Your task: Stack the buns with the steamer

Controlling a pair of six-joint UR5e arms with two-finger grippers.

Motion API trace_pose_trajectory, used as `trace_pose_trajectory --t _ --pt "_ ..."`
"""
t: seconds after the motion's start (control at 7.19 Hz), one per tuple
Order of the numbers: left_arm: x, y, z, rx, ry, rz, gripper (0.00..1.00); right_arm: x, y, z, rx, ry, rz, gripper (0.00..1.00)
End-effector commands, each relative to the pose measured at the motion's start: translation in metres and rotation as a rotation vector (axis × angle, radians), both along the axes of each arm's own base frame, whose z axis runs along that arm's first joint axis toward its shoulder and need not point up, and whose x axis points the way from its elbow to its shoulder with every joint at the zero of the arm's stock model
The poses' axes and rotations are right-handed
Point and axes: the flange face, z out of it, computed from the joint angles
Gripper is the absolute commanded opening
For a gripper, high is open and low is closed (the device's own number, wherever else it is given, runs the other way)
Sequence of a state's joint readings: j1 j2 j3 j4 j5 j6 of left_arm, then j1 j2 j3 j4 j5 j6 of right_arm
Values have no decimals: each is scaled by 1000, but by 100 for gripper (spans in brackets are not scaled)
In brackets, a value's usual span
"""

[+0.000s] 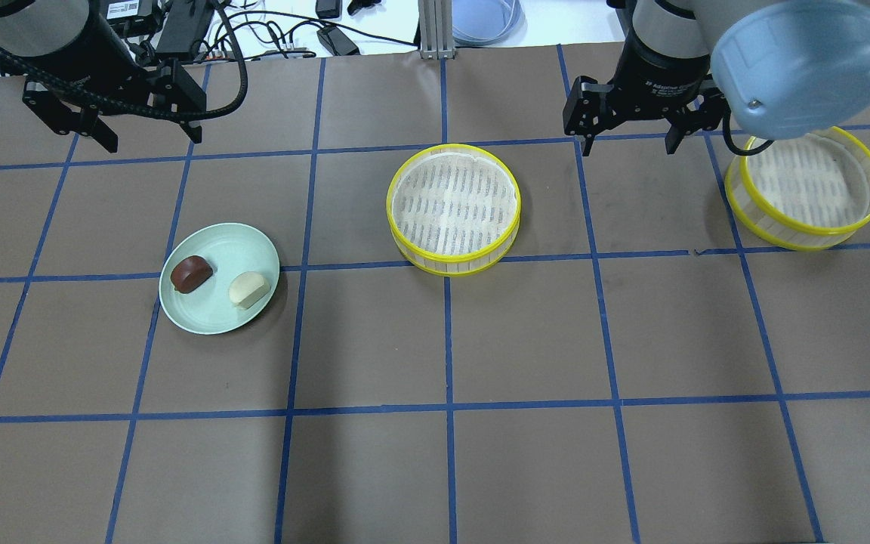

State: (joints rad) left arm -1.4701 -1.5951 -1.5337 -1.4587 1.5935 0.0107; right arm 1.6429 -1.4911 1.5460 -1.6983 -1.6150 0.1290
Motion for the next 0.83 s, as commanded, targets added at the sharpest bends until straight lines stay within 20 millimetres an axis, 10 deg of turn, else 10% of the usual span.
trace_pose_trajectory --t 0.0,0.42,0.7 --pt "-5 0 0 -5 51 -7 100 0 0 0 -1 0 0 100" --pt "5 -9 -26 39 47 -7 100 -1 -3 -2 -1 0 -1 100" --pt "15 -19 -70 78 43 -41 100 -41 -27 -14 15 -18 -37 100"
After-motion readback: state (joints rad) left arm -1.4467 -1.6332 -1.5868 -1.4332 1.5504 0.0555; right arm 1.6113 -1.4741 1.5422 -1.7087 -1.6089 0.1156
